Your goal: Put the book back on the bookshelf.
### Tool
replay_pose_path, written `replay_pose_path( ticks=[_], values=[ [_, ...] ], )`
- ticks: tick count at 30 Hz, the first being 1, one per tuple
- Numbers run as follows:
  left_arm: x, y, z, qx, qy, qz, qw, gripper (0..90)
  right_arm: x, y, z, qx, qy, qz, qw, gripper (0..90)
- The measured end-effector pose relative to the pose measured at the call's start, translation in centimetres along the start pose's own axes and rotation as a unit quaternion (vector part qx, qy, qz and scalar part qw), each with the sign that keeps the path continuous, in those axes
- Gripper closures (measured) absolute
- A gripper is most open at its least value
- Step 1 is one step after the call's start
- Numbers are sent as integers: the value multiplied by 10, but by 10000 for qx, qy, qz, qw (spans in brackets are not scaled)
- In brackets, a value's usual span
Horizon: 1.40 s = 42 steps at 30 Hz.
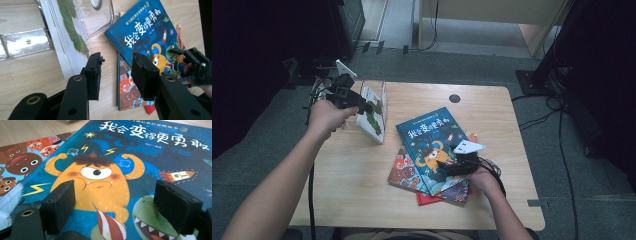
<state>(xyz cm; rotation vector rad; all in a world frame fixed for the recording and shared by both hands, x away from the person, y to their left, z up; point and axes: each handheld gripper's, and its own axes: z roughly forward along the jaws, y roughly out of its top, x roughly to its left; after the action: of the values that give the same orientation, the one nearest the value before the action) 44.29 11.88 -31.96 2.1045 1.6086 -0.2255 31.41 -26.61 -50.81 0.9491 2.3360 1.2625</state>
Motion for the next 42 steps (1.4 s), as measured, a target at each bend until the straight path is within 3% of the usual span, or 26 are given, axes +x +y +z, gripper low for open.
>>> replay_pose_path(
  ticks=[7, 13, 27, 42],
  values=[
    [-7, -13, 3, -74, -146, 91, 9998, 605, -1, 1, 1, 40, 13, 21, 10000, 176],
    [-8, -22, 6, -110, -138, 165, 9997, 603, -2, 1, 2, 6, 23, 13, 10000, 176],
    [-4, -44, 23, -171, -467, 170, 9986, 590, -3, 1, 2, -10, 33, 11, 10000, 176],
    [-8, -60, 47, -159, -611, 322, 9975, 582, -3, 1, 2, -21, 38, 3, 10000, 175]
  ],
)
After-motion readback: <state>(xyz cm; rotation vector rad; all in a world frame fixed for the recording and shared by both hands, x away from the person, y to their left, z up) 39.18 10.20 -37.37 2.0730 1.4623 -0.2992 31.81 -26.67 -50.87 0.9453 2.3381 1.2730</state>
